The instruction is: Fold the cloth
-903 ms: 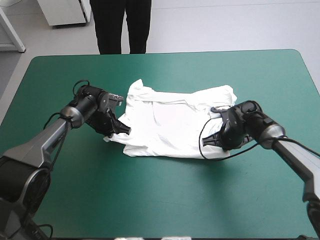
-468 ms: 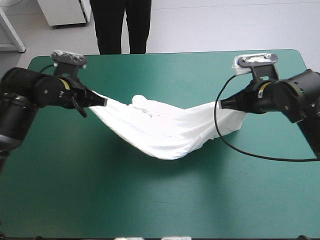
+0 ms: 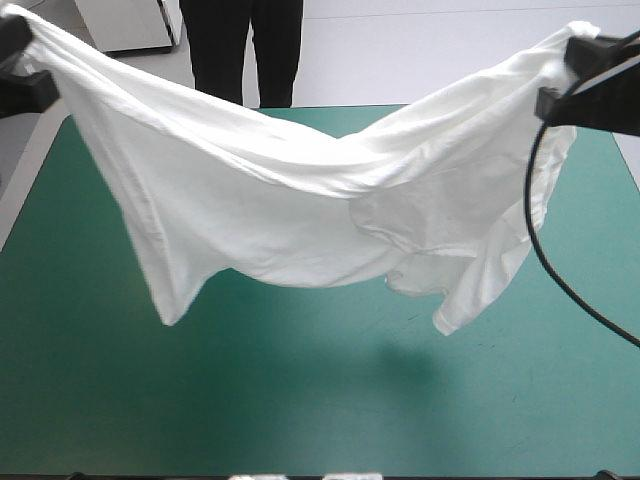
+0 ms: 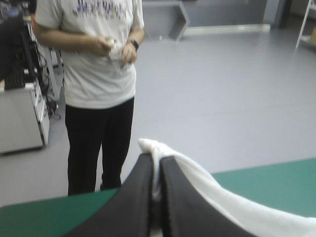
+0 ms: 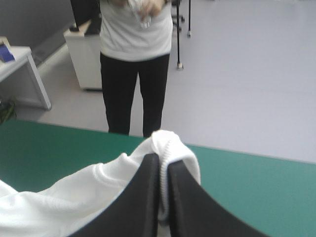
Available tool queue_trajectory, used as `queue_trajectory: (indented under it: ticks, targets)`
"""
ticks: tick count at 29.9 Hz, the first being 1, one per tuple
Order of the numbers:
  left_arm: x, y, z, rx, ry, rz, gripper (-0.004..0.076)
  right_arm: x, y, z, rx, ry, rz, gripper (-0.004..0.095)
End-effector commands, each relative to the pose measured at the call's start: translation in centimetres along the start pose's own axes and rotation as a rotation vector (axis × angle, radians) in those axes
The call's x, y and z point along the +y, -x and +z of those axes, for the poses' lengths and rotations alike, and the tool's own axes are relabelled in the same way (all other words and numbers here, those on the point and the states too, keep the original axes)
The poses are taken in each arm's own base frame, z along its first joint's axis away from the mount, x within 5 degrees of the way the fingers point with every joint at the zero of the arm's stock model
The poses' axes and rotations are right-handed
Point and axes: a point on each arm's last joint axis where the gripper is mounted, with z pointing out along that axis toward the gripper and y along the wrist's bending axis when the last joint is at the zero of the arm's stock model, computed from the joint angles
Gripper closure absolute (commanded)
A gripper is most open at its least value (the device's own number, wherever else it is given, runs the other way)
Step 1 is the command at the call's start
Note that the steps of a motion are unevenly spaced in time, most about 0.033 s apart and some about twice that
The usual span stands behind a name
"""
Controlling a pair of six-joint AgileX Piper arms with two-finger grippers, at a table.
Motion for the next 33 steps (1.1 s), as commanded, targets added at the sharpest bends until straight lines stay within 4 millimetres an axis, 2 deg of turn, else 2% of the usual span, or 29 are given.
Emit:
queue_trajectory:
  ticks: [1, 4, 8, 15, 17, 20, 23, 25, 33]
  targets:
    - [0.3, 1.5, -3.8, -0.115, -0.013, -0.018, 0.0734, -0.5, 2.0, -4.7, -0.165, 0.004, -0.030, 0.0923]
    - [-0.2, 2.5, -5.5, -0.211, -0.083, -0.006, 0.0734, -0.5, 2.9, -7.0, -0.263, 0.045, -0.016, 0.0923]
    - [-0.5, 2.6, -6.0, -0.220, -0.122, -0.006, 0.0734, -0.3, 3.1, -8.2, -0.282, 0.090, 0.009, 0.0923]
    - [-0.8, 1.4, -4.0, -0.093, -0.132, -0.002, 0.0734, 0.3, 2.4, -7.1, -0.215, 0.141, 0.048, 0.0923]
    - [-1.0, 0.5, -3.1, -0.034, -0.149, -0.008, 0.0734, 0.4, 1.7, -6.6, -0.170, 0.152, 0.057, 0.0923]
    - [-1.3, -2.1, -1.3, 0.110, -0.162, -0.013, 0.0734, 0.6, -0.1, -5.5, -0.070, 0.163, 0.076, 0.0923]
    - [-1.5, -5.4, 1.6, 0.275, -0.151, -0.009, 0.0734, 0.7, -2.3, -2.9, 0.062, 0.135, 0.094, 0.0923]
    - [-1.6, -8.0, 4.2, 0.382, -0.132, 0.001, 0.0734, 0.5, -4.2, -0.4, 0.159, 0.078, 0.069, 0.0924]
    - [-1.7, -18.1, 15.9, 0.713, -0.032, 0.087, 0.0734, -0.6, -12.3, 11.9, 0.403, -0.166, 0.013, 0.0925]
